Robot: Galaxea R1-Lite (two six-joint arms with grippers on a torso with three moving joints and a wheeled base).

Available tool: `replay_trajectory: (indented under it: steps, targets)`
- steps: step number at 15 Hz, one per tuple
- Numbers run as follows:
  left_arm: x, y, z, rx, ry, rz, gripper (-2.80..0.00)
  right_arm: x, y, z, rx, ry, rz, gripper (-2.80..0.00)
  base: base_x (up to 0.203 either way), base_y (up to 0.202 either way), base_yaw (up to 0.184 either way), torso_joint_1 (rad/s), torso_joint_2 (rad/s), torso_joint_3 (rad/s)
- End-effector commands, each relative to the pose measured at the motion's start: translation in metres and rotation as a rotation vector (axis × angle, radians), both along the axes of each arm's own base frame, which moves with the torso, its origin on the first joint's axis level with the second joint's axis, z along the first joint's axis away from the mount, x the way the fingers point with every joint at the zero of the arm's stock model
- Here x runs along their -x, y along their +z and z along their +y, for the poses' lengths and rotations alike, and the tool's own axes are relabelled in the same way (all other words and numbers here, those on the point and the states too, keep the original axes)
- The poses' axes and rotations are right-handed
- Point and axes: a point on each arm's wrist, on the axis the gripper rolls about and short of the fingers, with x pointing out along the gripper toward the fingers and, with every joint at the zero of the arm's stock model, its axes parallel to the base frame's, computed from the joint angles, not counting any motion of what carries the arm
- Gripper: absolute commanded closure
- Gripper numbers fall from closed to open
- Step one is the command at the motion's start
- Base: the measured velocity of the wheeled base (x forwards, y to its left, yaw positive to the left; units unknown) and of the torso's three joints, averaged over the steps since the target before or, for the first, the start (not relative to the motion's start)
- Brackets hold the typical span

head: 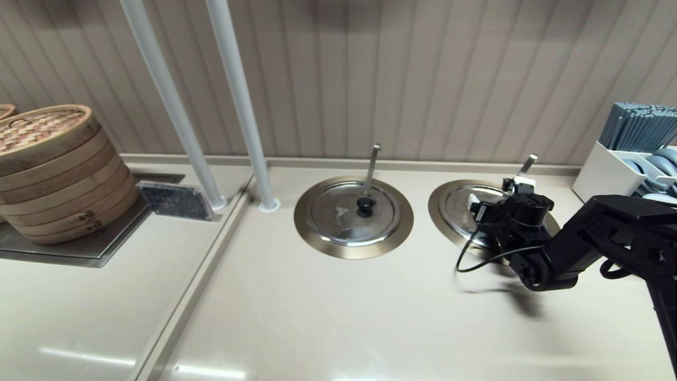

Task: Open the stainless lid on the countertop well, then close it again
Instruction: Open the lid

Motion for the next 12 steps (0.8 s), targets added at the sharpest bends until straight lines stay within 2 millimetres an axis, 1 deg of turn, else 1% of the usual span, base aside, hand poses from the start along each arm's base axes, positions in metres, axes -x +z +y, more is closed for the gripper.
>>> replay_trajectory:
  steps: [1, 12]
  targets:
    - [0.000, 0.000, 0.000, 0.000, 0.001, 0.000, 0.00, 0.004, 0.009, 0.009, -0.006, 0.020, -0.021, -2.80, 0.000, 0.000, 0.000, 0.000, 0.00, 0.000]
    - [0.000, 0.000, 0.000, 0.000, 0.001, 0.000, 0.00, 0.020, 0.034, 0.036, -0.027, 0.082, -0.073, -2.80, 0.000, 0.000, 0.000, 0.000, 0.00, 0.000]
